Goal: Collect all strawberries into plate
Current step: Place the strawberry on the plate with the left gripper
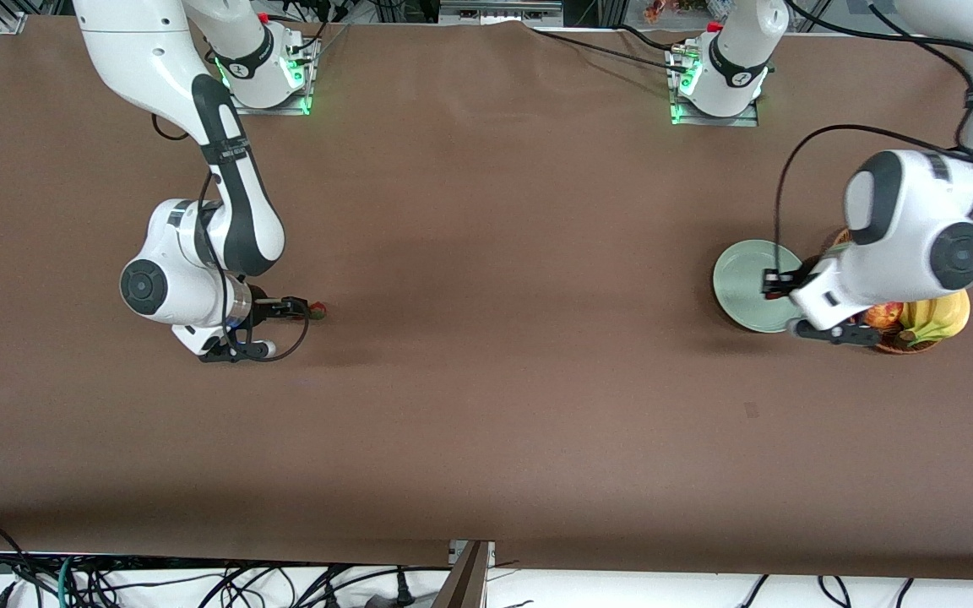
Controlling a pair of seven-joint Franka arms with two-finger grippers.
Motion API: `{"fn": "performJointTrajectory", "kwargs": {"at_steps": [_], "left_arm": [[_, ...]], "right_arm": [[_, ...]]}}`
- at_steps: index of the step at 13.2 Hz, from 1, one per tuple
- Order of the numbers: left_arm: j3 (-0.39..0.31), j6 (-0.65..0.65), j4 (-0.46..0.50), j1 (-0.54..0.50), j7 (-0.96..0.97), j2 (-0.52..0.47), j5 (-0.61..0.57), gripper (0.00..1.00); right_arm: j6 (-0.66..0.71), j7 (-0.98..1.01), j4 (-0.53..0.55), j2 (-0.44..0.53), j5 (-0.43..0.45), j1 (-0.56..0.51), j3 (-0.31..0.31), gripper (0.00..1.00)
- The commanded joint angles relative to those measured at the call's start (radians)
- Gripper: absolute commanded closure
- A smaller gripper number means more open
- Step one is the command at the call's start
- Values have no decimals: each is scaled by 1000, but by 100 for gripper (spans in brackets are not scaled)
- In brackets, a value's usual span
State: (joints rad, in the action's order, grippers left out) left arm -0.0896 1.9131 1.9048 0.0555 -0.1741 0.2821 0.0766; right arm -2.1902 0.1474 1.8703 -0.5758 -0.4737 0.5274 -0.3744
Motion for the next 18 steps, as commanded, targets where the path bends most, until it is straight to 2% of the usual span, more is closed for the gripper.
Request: {"fn": "performJointTrajectory", "kwargs": {"at_steps": [1, 3, 6, 12, 13, 14, 15, 16, 18], "left_arm": [[-62, 52, 98, 15, -91, -29, 25, 72], [-102, 156, 187, 14, -140, -29, 22, 72], [-116, 323, 298, 14, -154, -6, 11, 71], [-124, 452, 309, 11, -171, 65, 9, 68], [-124, 463, 309, 11, -177, 74, 9, 64], [-124, 465, 307, 11, -192, 81, 9, 47], [-124, 463, 304, 11, -224, 84, 9, 3], [-125, 457, 300, 11, -245, 83, 9, 0], [-127, 439, 293, 11, -243, 63, 9, 0]], "right_arm": [[4, -110, -22, -22, -62, 16, 2, 12], [-3, -187, -20, -22, -62, 20, 2, 12], [-31, -195, -14, -42, -63, 14, 2, 13], [-54, -187, -3, -56, -63, 11, 2, 14], [-62, -186, 10, -56, -63, 14, 2, 16], [-66, -186, 21, -55, -63, 17, 2, 17], [-65, -183, 30, -52, -63, 17, 2, 19], [-65, -178, 38, -49, -63, 17, 2, 21], [-65, -177, 43, -45, -63, 19, 2, 25]]}}
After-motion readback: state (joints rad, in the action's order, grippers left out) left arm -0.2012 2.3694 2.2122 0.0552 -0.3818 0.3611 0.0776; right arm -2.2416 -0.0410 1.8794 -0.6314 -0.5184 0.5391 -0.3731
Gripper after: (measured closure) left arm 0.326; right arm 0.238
